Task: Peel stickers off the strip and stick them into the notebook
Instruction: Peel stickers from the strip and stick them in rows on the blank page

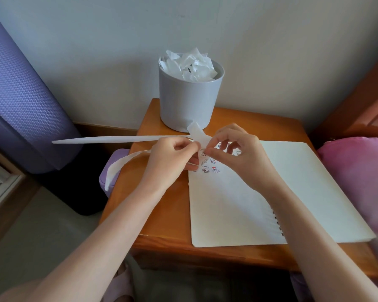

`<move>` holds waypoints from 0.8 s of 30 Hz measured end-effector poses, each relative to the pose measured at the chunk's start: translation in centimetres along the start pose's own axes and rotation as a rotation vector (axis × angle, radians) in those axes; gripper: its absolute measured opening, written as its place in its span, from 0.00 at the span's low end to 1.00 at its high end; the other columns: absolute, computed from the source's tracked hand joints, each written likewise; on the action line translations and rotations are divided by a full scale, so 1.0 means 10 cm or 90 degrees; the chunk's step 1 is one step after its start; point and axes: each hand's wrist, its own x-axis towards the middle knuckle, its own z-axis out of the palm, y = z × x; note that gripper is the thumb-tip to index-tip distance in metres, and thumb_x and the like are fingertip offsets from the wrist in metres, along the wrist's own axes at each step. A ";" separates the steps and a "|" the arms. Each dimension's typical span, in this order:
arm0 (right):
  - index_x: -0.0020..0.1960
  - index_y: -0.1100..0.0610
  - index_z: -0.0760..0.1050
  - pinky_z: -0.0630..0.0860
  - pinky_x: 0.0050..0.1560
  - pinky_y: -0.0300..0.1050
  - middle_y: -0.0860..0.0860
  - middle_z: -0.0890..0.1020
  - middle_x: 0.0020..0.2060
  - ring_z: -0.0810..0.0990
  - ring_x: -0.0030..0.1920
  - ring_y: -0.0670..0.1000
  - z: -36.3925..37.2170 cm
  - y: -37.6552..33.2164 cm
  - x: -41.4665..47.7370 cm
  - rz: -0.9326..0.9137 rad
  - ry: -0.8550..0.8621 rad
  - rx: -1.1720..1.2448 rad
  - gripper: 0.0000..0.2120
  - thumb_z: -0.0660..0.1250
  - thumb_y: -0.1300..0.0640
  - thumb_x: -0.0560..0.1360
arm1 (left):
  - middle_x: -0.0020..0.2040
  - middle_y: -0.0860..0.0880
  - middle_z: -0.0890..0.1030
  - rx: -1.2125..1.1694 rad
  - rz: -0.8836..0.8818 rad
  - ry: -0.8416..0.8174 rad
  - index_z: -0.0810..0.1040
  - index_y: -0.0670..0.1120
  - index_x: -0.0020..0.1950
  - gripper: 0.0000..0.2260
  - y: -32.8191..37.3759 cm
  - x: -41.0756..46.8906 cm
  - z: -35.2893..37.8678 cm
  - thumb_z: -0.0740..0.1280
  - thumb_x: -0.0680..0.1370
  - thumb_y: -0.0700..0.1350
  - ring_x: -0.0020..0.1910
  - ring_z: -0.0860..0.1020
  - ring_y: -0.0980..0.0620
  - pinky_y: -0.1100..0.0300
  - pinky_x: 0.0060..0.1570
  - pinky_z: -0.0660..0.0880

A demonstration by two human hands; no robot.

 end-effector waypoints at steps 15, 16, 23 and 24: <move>0.41 0.60 0.82 0.71 0.41 0.44 0.52 0.80 0.29 0.71 0.27 0.48 -0.36 0.11 -0.03 0.299 -0.154 0.004 0.03 0.72 0.60 0.70 | 0.36 0.52 0.82 0.067 0.024 -0.025 0.81 0.45 0.44 0.07 -0.03 -0.01 0.00 0.64 0.77 0.42 0.32 0.81 0.61 0.72 0.31 0.76; 0.41 0.60 0.81 0.71 0.42 0.44 0.53 0.80 0.30 0.71 0.28 0.48 -0.36 0.12 -0.03 0.303 -0.152 -0.001 0.03 0.72 0.60 0.70 | 0.36 0.53 0.82 0.071 0.025 -0.026 0.81 0.45 0.44 0.07 -0.04 -0.01 0.00 0.64 0.78 0.42 0.32 0.81 0.61 0.72 0.30 0.75; 0.42 0.61 0.81 0.70 0.43 0.45 0.61 0.83 0.36 0.71 0.28 0.48 -0.34 0.15 -0.03 0.305 -0.145 -0.011 0.04 0.73 0.61 0.70 | 0.36 0.53 0.82 0.091 0.033 -0.027 0.82 0.45 0.45 0.07 -0.05 0.00 0.00 0.64 0.77 0.43 0.33 0.81 0.61 0.71 0.32 0.76; 0.42 0.61 0.82 0.71 0.43 0.45 0.60 0.83 0.35 0.71 0.28 0.48 -0.33 0.15 -0.03 0.303 -0.145 -0.014 0.04 0.73 0.61 0.70 | 0.36 0.53 0.82 0.090 0.033 -0.026 0.82 0.45 0.45 0.07 -0.06 0.00 0.00 0.64 0.77 0.43 0.33 0.81 0.60 0.71 0.33 0.77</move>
